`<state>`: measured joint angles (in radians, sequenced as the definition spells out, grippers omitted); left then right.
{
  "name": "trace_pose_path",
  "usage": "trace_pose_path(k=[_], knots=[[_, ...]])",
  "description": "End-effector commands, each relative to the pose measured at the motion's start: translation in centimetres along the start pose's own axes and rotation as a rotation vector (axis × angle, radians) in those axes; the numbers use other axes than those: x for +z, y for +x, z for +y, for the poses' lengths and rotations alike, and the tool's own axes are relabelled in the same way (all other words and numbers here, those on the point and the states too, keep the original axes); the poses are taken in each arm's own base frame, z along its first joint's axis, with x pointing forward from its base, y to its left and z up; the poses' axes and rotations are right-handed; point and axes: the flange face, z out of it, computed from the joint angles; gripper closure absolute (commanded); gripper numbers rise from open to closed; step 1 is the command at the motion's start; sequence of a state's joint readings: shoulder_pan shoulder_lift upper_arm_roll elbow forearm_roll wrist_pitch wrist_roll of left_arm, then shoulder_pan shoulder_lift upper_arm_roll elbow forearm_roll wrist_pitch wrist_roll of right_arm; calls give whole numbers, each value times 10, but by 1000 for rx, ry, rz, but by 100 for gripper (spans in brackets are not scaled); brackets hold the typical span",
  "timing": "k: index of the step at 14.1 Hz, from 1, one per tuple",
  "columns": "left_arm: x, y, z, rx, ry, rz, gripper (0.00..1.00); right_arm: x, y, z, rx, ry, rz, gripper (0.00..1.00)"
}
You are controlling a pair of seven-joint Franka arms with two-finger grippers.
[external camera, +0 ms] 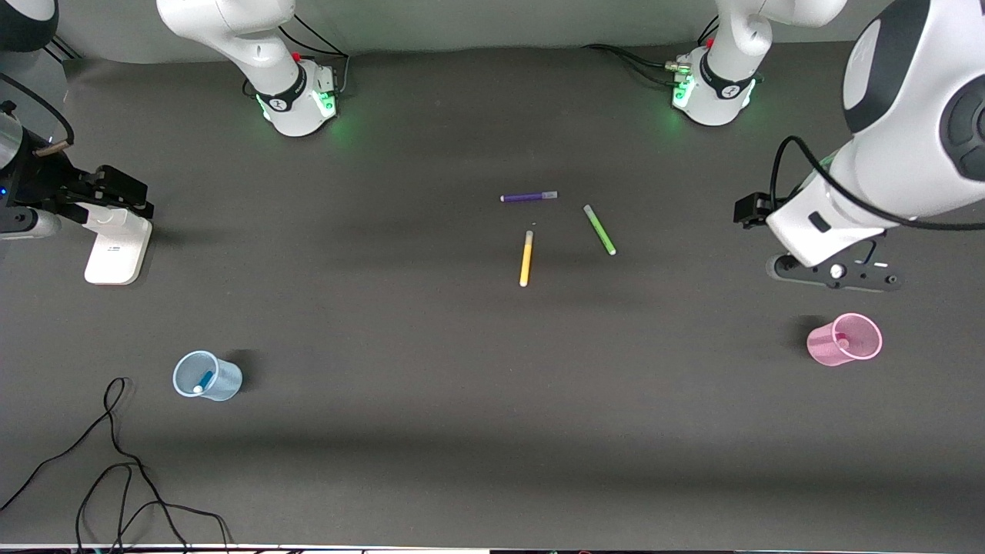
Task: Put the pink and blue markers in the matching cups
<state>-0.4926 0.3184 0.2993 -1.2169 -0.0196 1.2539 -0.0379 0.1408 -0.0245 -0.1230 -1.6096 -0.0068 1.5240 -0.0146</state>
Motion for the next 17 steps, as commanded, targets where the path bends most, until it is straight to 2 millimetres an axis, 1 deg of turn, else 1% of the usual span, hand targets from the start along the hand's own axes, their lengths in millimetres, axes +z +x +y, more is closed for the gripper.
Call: trace_pose_path(k=[1, 2, 3, 4, 5, 8, 10, 11, 13, 14, 15, 17], knots=[[-11, -1, -23, -36, -6, 2, 0, 11, 12, -1, 20, -3, 0, 0], [-9, 1, -35, -49, -15, 6, 0, 12, 15, -1, 19, -5, 6, 0], [-6, 2, -40, -55, -16, 8, 0, 13, 15, -1, 19, -4, 11, 0], [-12, -1, -40, -47, -28, 28, 0, 13, 16, -2, 17, -4, 11, 0], [-17, -4, -47, -49, -52, 48, 0, 12, 15, -1, 14, -5, 14, 0], [-19, -8, -49, -32, -55, 60, 0, 10, 17, -1, 9, -9, 28, 0], [-15, -23, -54, -30, -58, 118, 0, 10, 18, -2, 6, -6, 37, 0], [-15, -34, -56, -30, -47, 153, 0, 9, 19, -2, 6, -6, 41, 0], [-19, -45, -64, -44, -21, 168, 0, 9, 19, -2, 5, -6, 43, 0], [-23, -49, -73, -61, -22, 181, 0, 9, 19, -2, 5, -7, 41, 0], [-29, -52, -75, -74, -17, 199, 0, 11, 19, -2, 5, -7, 38, 0], [-28, -51, -77, -106, -20, 196, 0, 11, 19, -2, 5, -6, 38, 0]])
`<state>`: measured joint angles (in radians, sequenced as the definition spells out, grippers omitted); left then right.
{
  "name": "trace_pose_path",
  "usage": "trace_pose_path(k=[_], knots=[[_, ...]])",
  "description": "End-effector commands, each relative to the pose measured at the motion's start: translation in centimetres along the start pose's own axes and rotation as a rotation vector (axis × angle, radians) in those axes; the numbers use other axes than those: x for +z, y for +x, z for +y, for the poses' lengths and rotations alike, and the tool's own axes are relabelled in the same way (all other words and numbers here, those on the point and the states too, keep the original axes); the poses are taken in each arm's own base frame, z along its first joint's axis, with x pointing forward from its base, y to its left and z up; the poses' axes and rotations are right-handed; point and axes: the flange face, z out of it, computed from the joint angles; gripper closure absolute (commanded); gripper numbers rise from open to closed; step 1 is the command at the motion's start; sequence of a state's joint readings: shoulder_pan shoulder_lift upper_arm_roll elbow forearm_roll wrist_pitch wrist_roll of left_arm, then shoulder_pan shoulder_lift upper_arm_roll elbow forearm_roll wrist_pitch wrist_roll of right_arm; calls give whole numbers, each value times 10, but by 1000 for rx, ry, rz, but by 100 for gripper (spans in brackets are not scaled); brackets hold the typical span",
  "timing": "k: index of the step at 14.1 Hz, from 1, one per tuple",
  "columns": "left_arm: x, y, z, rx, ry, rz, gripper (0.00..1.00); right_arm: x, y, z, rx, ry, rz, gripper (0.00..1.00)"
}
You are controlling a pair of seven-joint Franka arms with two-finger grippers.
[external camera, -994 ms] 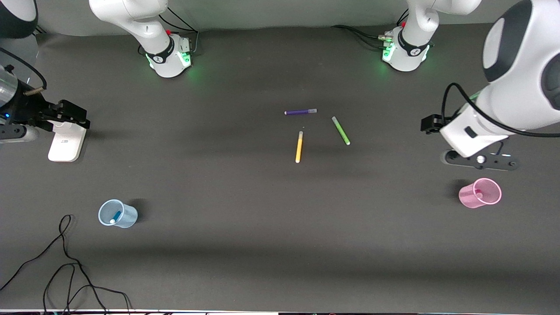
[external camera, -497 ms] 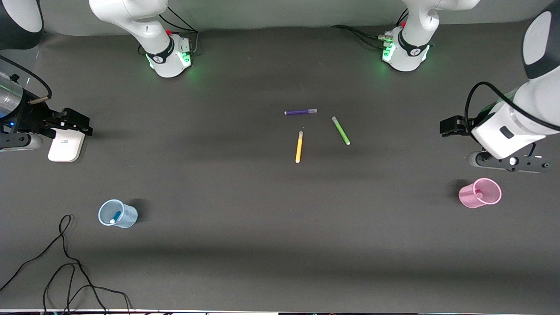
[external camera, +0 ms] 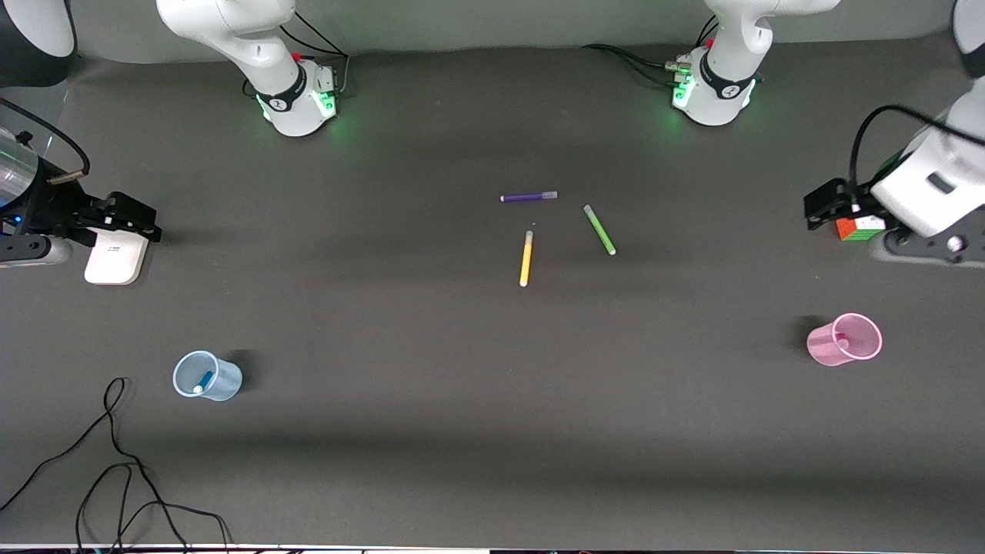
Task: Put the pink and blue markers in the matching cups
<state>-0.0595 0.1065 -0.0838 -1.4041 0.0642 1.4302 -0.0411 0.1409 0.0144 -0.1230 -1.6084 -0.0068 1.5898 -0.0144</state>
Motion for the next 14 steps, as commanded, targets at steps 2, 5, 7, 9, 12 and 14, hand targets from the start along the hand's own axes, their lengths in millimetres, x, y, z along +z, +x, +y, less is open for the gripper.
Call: trace_pose_path(k=[2, 5, 7, 9, 12, 14], knots=[[14, 4, -6, -47, 17, -8, 0, -4, 0, -1, 5, -1, 11, 0], [17, 4, -18, -62, 16, -25, 0, -4, 0, -1, 5, -1, 11, 0], [18, 5, -19, -60, 16, -22, 0, -3, 0, -1, 3, -1, 10, 0], [18, 5, -19, -63, 15, -20, 0, -3, 0, -1, 3, 1, 10, 0], [19, 6, -19, -62, 16, -25, 0, -3, 0, 0, 5, 1, 10, 0], [19, 5, -18, -63, 16, -28, 0, -3, 0, 0, 5, 1, 10, 0]])
